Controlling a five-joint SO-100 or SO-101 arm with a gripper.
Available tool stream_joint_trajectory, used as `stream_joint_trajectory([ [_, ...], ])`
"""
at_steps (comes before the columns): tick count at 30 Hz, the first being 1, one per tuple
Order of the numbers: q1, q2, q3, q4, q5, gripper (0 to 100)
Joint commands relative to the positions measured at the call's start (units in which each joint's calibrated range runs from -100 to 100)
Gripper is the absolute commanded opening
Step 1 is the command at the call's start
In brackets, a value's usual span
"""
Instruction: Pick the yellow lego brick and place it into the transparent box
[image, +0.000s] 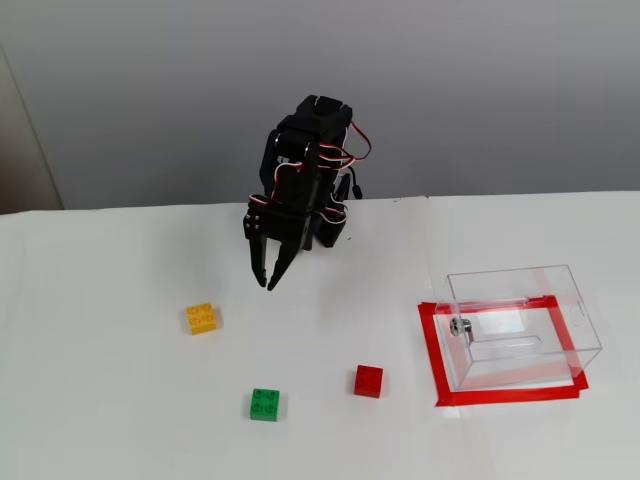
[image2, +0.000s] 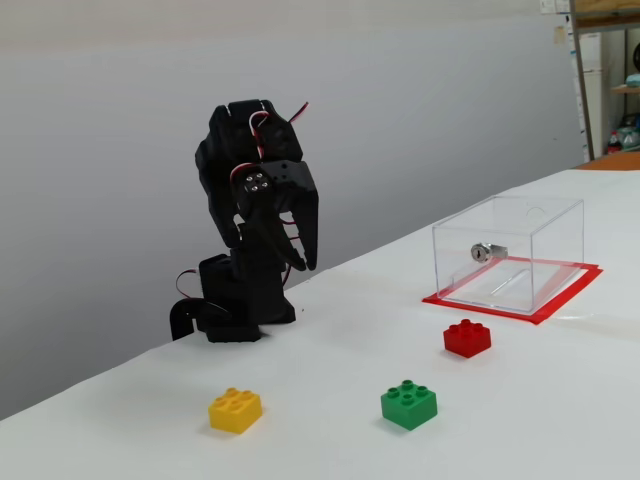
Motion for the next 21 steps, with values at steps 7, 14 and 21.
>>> stream_joint_trajectory([
  [7, 19.4, 15.0, -14.7, 6.1, -0.2, 3],
  [14, 23.1, 24.2, -18.6, 6.1, -4.8, 21],
  [21, 24.6, 30.1, -19.1, 4.0, -11.3, 28],
])
